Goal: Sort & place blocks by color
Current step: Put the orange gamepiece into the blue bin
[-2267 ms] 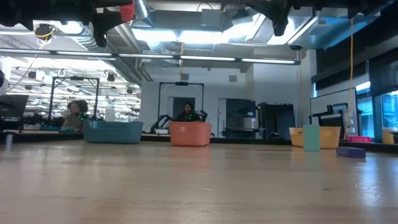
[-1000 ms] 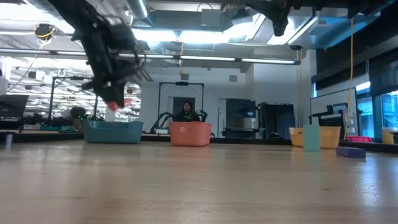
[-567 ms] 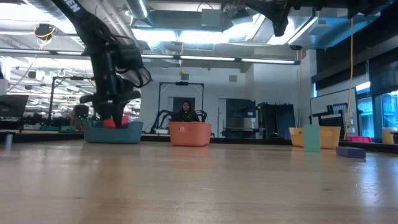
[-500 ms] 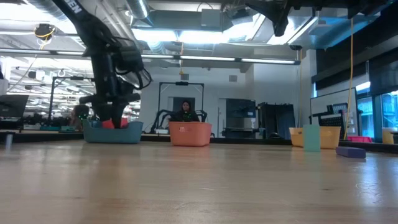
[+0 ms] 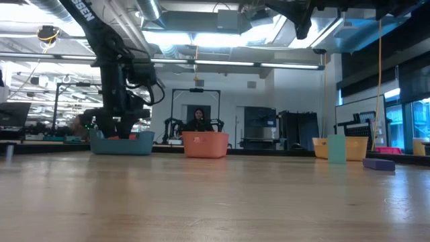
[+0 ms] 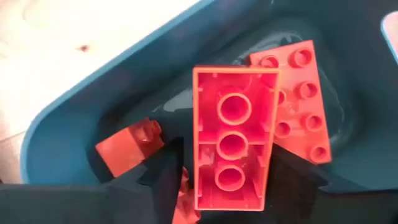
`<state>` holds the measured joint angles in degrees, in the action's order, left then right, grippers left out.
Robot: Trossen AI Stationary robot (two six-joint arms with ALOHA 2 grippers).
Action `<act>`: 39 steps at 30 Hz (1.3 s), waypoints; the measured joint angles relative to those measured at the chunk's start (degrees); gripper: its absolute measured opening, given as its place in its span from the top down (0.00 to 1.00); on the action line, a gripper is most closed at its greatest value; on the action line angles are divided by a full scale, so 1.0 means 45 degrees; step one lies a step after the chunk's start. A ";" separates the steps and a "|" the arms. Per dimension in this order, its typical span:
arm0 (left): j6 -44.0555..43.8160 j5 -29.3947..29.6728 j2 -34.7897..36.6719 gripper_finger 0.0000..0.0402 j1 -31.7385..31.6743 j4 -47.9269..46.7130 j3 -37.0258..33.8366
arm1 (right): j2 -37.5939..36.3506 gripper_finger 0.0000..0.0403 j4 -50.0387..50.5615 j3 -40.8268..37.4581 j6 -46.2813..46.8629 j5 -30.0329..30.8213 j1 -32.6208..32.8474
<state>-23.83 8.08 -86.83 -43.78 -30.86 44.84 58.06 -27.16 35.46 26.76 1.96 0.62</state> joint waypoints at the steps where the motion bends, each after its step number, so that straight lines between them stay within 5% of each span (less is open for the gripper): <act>1: 0.0000 -0.0049 0.0051 0.50 -0.0035 -0.0033 0.0000 | 0.0000 0.31 0.0000 0.0000 0.0000 0.0000 -0.0001; 16: 0.0030 -0.0606 0.3128 0.45 -0.1057 -0.0330 0.0005 | 0.0000 0.31 0.0000 0.0000 -0.0010 -0.0003 -0.0001; 29: -0.1761 -0.0054 0.3115 0.45 -0.0490 -0.0429 -0.0385 | 0.0000 0.31 0.0000 0.0000 -0.0014 -0.0005 0.0001; 39: -0.0913 -0.0678 0.3115 0.45 -0.0479 -0.0372 -0.0384 | 0.0000 0.31 0.0000 0.0000 -0.0005 0.0000 -0.0003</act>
<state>-27.94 5.04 -72.82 -45.93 -32.53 43.11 58.06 -27.16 35.46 26.74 1.95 0.60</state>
